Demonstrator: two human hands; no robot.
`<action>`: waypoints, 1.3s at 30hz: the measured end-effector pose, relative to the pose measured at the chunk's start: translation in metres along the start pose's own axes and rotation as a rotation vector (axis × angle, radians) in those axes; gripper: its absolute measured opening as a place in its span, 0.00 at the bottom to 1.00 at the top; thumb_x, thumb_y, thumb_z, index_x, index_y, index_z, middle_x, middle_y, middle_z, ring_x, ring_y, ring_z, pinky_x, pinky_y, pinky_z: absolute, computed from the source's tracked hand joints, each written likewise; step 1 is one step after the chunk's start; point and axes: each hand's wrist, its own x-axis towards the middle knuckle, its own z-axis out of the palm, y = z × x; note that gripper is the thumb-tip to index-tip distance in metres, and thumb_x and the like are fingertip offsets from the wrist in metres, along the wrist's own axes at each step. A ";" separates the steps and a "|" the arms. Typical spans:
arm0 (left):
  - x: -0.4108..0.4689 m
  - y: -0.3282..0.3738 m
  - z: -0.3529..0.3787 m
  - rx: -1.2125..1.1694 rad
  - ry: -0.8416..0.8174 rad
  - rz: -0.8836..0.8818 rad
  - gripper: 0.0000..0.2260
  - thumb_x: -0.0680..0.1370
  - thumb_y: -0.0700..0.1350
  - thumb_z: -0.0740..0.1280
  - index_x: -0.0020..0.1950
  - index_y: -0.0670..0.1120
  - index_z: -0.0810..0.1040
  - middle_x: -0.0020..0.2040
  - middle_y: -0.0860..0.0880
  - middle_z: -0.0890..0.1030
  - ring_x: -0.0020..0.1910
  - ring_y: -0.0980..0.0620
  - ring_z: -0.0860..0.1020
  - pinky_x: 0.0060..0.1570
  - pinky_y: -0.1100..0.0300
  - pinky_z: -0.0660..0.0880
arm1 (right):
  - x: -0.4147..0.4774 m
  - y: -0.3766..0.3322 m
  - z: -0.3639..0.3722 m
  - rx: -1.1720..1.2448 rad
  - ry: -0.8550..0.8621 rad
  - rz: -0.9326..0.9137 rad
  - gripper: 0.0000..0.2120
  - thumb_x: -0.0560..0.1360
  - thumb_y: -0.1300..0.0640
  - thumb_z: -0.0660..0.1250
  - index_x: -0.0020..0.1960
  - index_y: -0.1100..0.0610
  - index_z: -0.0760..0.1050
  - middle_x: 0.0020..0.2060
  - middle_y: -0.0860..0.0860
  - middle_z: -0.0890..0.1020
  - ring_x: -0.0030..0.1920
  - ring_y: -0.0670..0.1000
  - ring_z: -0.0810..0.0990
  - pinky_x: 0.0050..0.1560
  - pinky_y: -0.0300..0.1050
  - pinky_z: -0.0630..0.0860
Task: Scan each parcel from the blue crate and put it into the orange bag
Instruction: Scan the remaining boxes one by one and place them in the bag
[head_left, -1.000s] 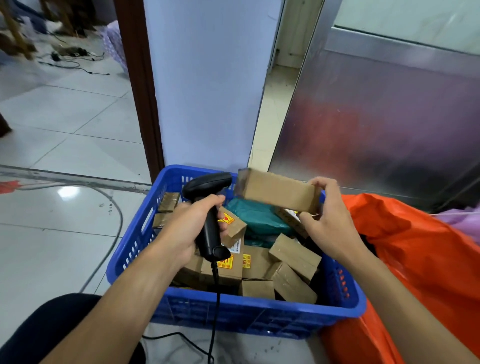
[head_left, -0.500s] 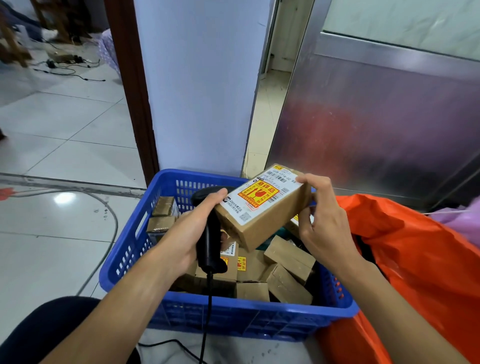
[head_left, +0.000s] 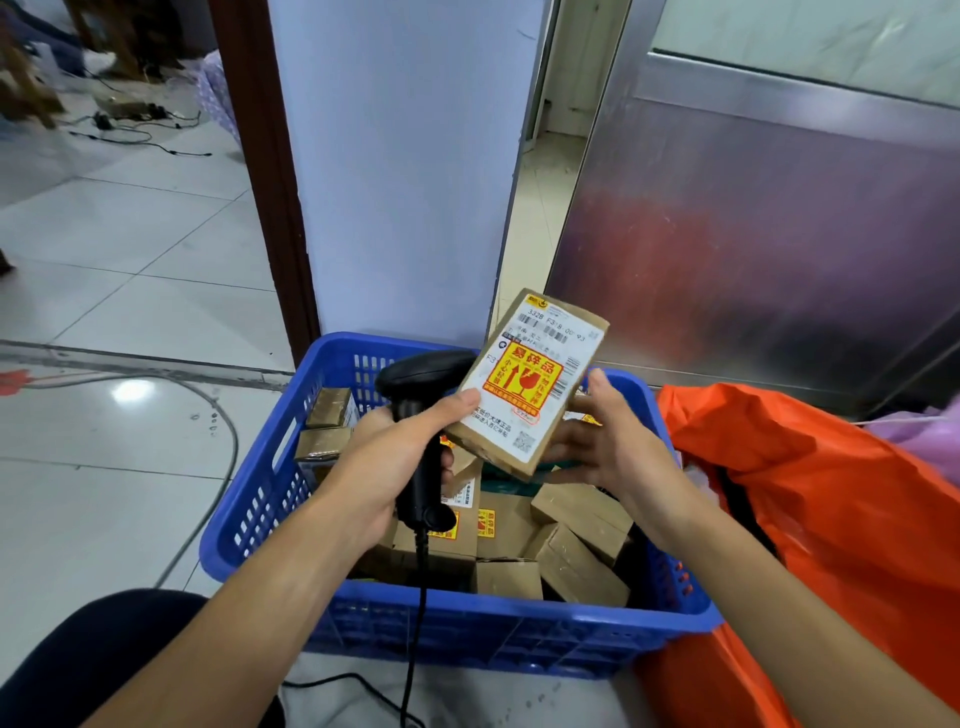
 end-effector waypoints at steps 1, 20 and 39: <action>0.000 -0.002 0.001 0.015 -0.007 0.005 0.17 0.74 0.51 0.78 0.57 0.43 0.84 0.49 0.42 0.88 0.34 0.53 0.78 0.36 0.60 0.80 | 0.000 0.003 0.003 0.007 -0.016 -0.009 0.34 0.70 0.28 0.62 0.64 0.52 0.78 0.50 0.53 0.88 0.52 0.54 0.87 0.59 0.57 0.81; 0.003 -0.008 0.002 -0.011 0.039 0.053 0.10 0.79 0.44 0.74 0.55 0.39 0.82 0.41 0.46 0.83 0.30 0.52 0.77 0.32 0.59 0.79 | 0.001 0.010 -0.012 -0.305 0.304 -0.235 0.25 0.72 0.52 0.79 0.61 0.50 0.67 0.50 0.40 0.83 0.45 0.34 0.84 0.40 0.32 0.81; 0.002 -0.012 0.002 0.046 -0.019 0.108 0.09 0.77 0.42 0.76 0.54 0.38 0.83 0.36 0.48 0.80 0.30 0.51 0.76 0.33 0.57 0.78 | 0.014 0.014 -0.040 -0.559 0.340 -0.164 0.24 0.74 0.48 0.77 0.61 0.51 0.67 0.47 0.38 0.81 0.39 0.34 0.81 0.31 0.30 0.76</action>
